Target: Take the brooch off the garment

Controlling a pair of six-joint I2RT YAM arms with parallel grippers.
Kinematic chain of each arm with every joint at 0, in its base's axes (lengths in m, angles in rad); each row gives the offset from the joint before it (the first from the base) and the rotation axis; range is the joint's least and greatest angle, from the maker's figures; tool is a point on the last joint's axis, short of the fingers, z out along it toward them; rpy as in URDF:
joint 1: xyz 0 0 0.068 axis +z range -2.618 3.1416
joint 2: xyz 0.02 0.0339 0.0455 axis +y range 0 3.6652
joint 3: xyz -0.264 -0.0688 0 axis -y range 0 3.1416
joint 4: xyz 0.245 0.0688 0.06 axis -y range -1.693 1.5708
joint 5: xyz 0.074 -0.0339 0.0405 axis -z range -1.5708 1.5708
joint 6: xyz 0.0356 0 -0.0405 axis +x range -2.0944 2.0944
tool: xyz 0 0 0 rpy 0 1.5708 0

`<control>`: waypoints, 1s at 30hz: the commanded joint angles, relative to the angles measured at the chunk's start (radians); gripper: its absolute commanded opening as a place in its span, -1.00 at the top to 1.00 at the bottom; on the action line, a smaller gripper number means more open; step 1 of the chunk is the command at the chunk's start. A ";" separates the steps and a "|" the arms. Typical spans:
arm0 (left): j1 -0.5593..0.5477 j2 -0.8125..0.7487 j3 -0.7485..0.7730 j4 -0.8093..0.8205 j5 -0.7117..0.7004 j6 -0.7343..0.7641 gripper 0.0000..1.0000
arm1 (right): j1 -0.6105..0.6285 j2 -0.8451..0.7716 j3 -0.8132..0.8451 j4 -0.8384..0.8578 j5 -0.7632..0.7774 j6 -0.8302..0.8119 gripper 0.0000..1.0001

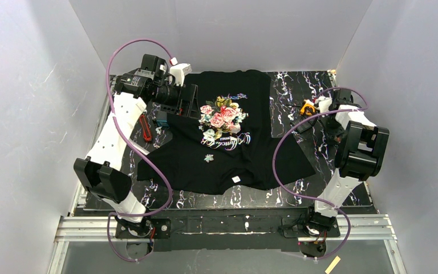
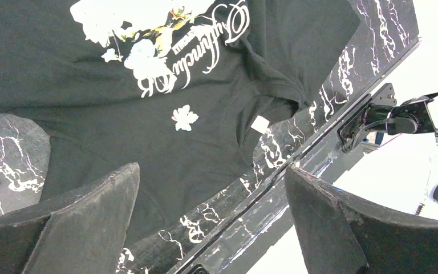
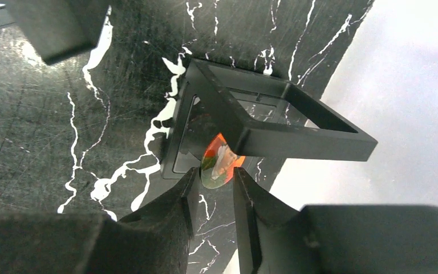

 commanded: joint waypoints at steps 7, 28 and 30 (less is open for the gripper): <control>0.008 -0.025 -0.068 -0.004 0.029 0.036 -0.97 | 0.015 -0.053 0.031 -0.063 -0.095 0.024 0.06; 0.008 -0.393 -0.495 0.169 0.034 0.253 -0.97 | 0.321 -0.291 0.206 -0.364 -0.412 0.117 -0.97; 0.007 -0.405 -0.543 0.166 0.114 0.346 -0.97 | 0.353 -0.284 0.231 -0.391 -0.488 0.163 -0.97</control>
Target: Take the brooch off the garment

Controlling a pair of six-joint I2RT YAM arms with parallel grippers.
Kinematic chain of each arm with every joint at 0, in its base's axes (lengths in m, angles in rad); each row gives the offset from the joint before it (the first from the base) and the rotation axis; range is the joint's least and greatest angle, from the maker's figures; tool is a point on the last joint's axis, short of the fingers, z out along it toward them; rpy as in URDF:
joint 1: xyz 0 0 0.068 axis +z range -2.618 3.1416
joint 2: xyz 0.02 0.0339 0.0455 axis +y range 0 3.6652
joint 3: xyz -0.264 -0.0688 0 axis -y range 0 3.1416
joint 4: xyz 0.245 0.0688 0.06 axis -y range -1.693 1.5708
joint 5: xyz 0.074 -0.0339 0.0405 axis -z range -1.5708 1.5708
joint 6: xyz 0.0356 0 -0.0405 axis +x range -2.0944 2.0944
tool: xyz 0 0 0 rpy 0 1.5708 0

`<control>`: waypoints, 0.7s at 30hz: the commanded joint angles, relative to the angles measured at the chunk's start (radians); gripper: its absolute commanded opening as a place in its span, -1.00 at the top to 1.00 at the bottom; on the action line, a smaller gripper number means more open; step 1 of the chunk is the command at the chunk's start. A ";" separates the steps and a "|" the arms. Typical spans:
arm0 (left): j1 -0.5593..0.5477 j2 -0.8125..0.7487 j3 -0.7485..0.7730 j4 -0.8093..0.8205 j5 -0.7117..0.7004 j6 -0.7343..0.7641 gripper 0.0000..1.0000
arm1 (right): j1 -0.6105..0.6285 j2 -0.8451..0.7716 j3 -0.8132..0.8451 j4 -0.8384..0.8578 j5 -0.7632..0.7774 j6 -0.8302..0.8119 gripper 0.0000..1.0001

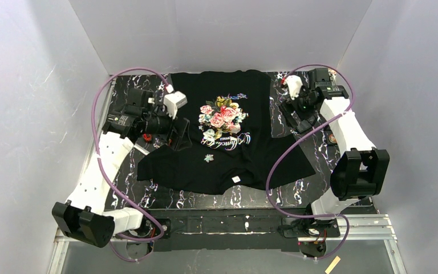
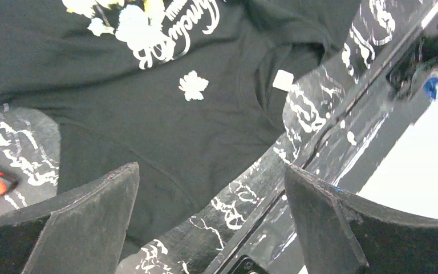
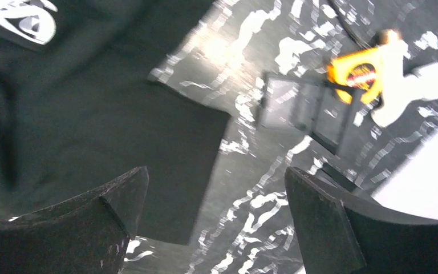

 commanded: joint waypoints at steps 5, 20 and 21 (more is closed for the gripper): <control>-0.018 0.005 -0.155 0.016 0.152 0.247 -0.90 | 0.106 -0.006 0.043 -0.073 -0.360 0.242 -0.96; -0.308 0.235 -0.268 0.234 -0.184 0.301 -0.11 | 0.144 0.050 -0.062 -0.127 -0.516 0.257 -0.96; -0.323 0.251 -0.275 0.243 -0.197 0.300 -0.10 | 0.144 0.051 -0.063 -0.131 -0.510 0.239 -0.96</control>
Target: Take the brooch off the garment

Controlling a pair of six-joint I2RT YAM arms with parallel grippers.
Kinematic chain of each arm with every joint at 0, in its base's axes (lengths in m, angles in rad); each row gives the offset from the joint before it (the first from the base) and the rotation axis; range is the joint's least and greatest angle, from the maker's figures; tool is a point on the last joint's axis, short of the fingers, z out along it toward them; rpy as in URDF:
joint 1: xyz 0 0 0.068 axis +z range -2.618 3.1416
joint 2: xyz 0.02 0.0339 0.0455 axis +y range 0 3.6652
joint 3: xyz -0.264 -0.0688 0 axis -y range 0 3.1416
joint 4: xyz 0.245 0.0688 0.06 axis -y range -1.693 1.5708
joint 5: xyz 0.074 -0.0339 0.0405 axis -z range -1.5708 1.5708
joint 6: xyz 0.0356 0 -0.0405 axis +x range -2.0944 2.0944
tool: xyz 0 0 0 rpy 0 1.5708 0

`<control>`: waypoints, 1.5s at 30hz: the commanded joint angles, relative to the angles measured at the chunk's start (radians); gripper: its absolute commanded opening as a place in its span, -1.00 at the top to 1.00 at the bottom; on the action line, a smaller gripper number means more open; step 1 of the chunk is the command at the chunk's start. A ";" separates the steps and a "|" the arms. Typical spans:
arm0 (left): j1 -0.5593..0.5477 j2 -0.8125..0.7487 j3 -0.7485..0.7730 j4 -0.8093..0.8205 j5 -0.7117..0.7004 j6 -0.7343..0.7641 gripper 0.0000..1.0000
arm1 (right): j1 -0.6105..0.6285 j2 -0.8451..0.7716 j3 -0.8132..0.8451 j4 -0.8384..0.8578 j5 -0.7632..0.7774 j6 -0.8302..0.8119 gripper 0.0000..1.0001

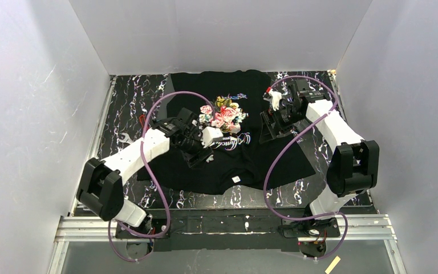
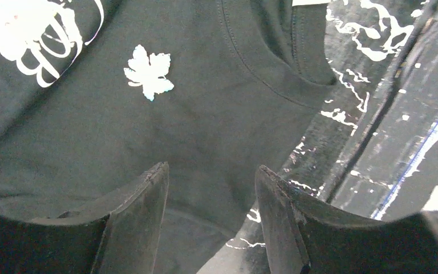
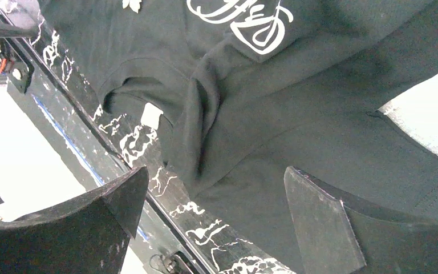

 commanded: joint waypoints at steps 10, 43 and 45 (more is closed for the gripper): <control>-0.100 0.163 0.028 0.168 -0.188 -0.049 -0.02 | -0.003 0.043 -0.001 -0.084 -0.064 -0.134 -0.89; -0.125 0.345 0.110 0.209 -0.239 -0.152 0.45 | -0.057 0.077 0.047 -0.162 -0.117 -0.200 -0.76; -0.125 0.343 0.115 0.205 -0.253 -0.154 0.50 | -0.057 0.079 0.047 -0.165 -0.120 -0.201 -0.76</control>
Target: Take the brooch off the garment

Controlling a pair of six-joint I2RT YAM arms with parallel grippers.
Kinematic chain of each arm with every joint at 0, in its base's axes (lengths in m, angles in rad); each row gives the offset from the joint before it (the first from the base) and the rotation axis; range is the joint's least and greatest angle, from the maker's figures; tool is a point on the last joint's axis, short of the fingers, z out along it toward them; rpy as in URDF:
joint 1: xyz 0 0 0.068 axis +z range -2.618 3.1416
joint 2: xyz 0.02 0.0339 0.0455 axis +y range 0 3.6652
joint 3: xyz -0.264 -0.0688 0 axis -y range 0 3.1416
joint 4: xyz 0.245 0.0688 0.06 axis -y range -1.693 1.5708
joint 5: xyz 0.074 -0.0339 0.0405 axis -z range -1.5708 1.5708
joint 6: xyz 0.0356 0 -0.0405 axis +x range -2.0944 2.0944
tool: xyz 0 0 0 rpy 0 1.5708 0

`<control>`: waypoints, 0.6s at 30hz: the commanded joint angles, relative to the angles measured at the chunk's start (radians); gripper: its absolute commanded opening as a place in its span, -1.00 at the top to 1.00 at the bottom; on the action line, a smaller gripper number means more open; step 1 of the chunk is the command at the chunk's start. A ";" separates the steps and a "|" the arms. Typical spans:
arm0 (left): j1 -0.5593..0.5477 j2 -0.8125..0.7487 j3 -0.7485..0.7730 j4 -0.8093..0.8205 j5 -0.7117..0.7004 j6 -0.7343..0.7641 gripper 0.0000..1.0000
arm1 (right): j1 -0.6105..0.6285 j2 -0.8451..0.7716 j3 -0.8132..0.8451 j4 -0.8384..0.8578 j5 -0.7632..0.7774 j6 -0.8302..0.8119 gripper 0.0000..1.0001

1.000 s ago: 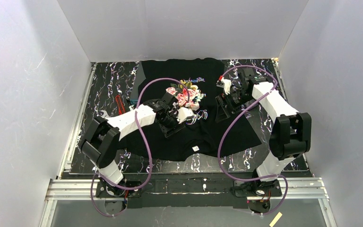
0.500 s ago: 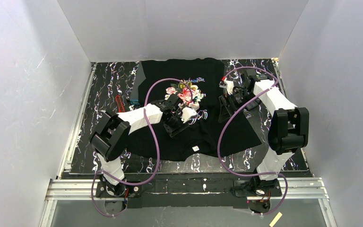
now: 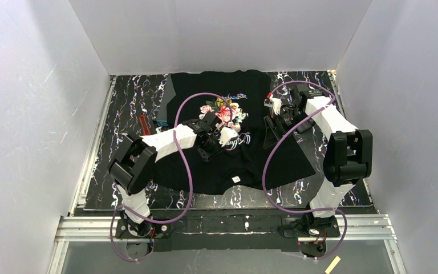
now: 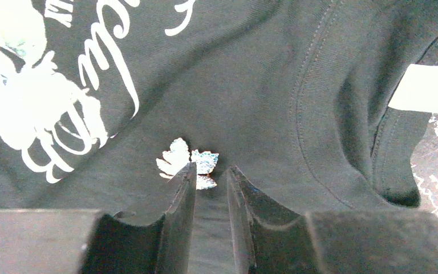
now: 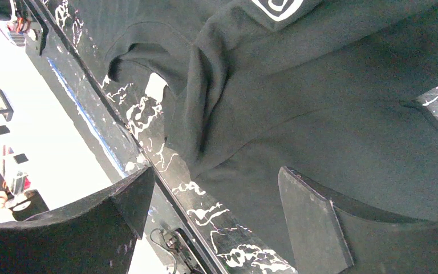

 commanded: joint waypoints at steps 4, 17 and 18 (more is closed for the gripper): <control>0.003 -0.014 0.037 -0.033 -0.052 0.011 0.56 | -0.002 -0.036 0.024 -0.020 -0.037 -0.018 -0.76; 0.008 0.043 0.011 -0.013 -0.041 -0.005 0.05 | -0.002 -0.023 0.029 -0.020 -0.038 -0.020 -0.75; 0.010 0.047 0.013 -0.013 -0.035 -0.008 0.08 | -0.002 -0.023 0.029 -0.023 -0.038 -0.023 -0.75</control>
